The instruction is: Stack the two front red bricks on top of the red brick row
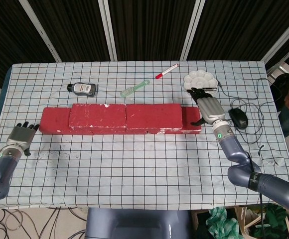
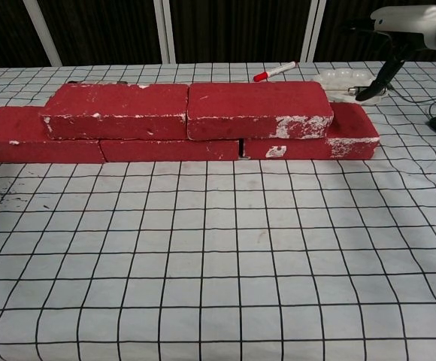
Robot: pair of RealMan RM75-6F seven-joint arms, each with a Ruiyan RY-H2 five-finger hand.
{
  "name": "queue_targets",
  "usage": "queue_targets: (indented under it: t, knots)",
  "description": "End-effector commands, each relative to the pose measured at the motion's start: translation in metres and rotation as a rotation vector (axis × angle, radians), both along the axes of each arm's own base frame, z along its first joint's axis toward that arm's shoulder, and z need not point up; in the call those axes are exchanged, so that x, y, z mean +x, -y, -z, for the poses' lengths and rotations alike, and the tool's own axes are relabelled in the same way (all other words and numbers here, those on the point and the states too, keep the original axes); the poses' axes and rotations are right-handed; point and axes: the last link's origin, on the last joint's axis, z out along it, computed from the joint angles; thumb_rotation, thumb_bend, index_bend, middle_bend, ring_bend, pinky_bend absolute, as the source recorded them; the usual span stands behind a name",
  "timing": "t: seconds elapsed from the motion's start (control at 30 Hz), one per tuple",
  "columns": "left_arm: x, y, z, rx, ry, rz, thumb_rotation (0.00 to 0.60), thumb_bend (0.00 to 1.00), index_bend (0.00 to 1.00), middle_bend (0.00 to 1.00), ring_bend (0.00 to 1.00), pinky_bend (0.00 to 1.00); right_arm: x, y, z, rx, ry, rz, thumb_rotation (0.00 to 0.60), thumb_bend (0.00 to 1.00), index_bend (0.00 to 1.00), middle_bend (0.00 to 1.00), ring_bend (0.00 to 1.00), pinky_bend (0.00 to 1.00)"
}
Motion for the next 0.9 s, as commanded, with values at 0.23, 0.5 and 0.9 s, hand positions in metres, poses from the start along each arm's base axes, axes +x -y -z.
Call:
queue_targets:
  t: [0.23,0.5,0.9]
  knots:
    - [0.003,-0.001,0.003,-0.013,0.012,0.011,0.600,0.00,0.03,0.12,0.00,0.10,-0.002,0.000,0.000,-0.001,0.002,0.006,0.600,0.00,0.00,0.01,0.00,0.14]
    - [0.005,-0.002,0.007,-0.019,0.024,0.018,0.600,0.00,0.03,0.12,0.00,0.09,-0.005,0.000,-0.003,-0.005,-0.001,0.011,0.600,0.00,0.00,0.01,0.00,0.14]
    - [0.015,0.009,-0.013,0.013,0.019,0.027,0.600,0.05,0.05,0.12,0.00,0.10,-0.004,-0.003,-0.006,-0.006,0.009,0.009,0.600,0.00,0.00,0.01,0.00,0.14]
